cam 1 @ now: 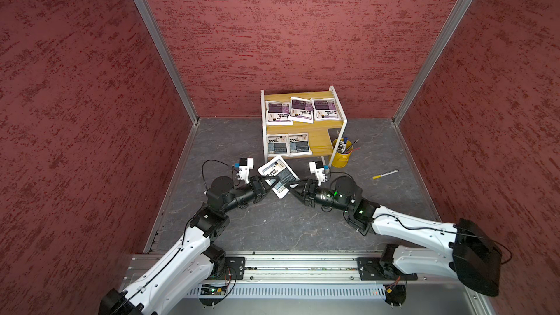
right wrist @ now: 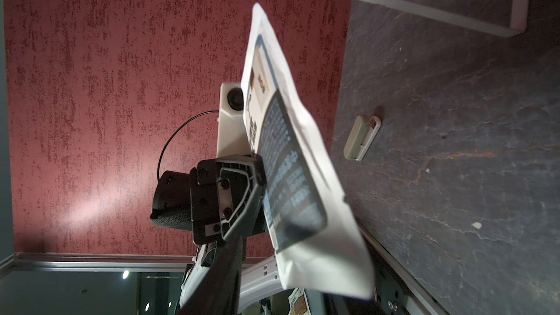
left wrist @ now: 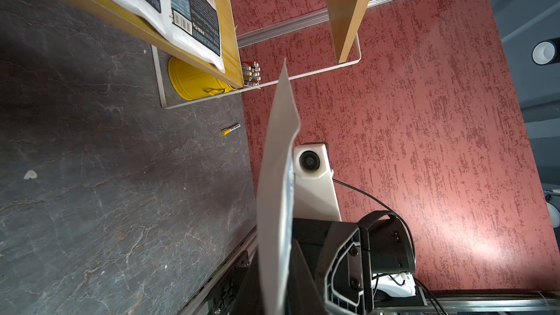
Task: Place the bagged coffee beans on the shelf by color
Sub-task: Place the bagged coffee beans on the shelf.
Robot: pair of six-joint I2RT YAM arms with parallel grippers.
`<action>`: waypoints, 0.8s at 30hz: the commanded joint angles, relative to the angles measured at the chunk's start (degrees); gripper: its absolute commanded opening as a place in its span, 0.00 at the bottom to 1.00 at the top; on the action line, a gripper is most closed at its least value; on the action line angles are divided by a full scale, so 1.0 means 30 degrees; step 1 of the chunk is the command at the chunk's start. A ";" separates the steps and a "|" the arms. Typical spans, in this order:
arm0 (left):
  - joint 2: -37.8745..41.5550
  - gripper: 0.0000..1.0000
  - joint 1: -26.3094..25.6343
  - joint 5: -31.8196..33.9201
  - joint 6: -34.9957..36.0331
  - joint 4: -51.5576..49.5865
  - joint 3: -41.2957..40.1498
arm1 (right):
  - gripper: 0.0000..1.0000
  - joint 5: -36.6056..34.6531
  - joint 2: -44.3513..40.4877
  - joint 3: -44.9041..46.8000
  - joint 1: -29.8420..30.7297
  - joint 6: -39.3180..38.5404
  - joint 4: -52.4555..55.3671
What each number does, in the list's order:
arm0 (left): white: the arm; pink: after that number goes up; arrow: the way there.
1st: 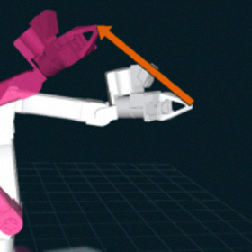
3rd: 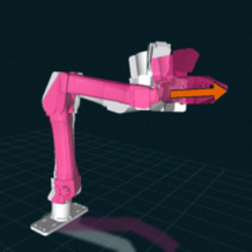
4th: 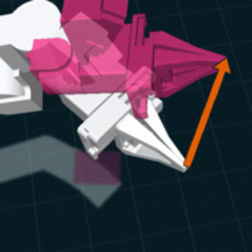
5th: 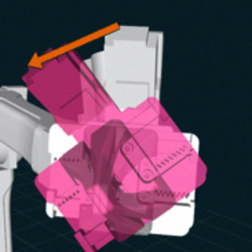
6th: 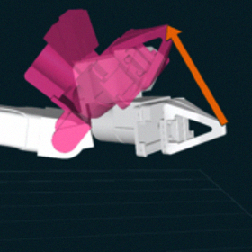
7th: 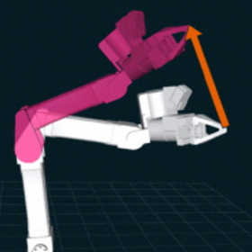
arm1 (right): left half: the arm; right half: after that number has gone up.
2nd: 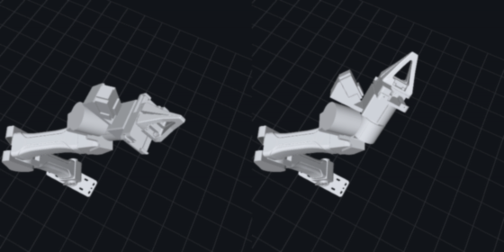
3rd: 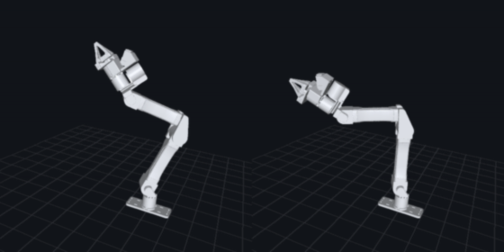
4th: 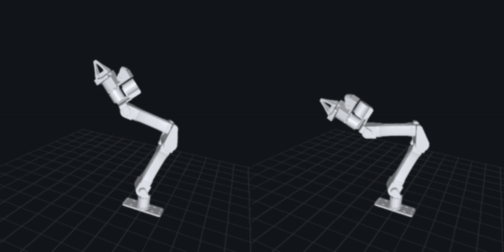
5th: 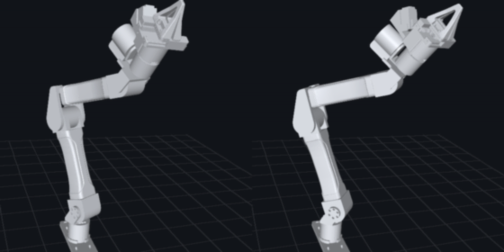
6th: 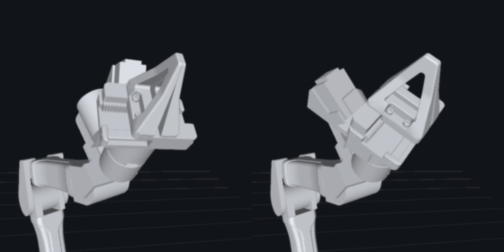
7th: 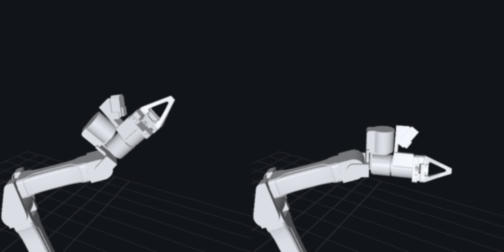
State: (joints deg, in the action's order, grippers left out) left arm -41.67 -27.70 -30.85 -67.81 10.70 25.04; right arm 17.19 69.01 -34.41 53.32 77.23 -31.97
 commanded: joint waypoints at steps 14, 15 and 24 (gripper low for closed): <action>-0.0441 0.13 -0.0082 -0.0595 -0.0335 0.1096 -0.0348 | 0.21 -0.0947 0.0835 -0.0057 0.0332 0.0184 -0.1707; -0.0410 0.13 -0.0081 -0.0587 -0.0337 0.1081 -0.0348 | 0.19 -0.0998 0.0861 -0.0072 0.0333 0.0184 -0.1734; -0.0535 0.25 0.0056 -0.0749 -0.0285 0.0462 -0.0406 | 0.04 -0.1667 0.0224 0.0330 0.0371 0.0127 -0.1476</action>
State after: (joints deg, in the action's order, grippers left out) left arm -43.22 -27.70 -32.03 -68.95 12.73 24.32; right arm 14.31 71.40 -34.24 53.89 78.04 -34.59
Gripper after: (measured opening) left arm 0.242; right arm 0.091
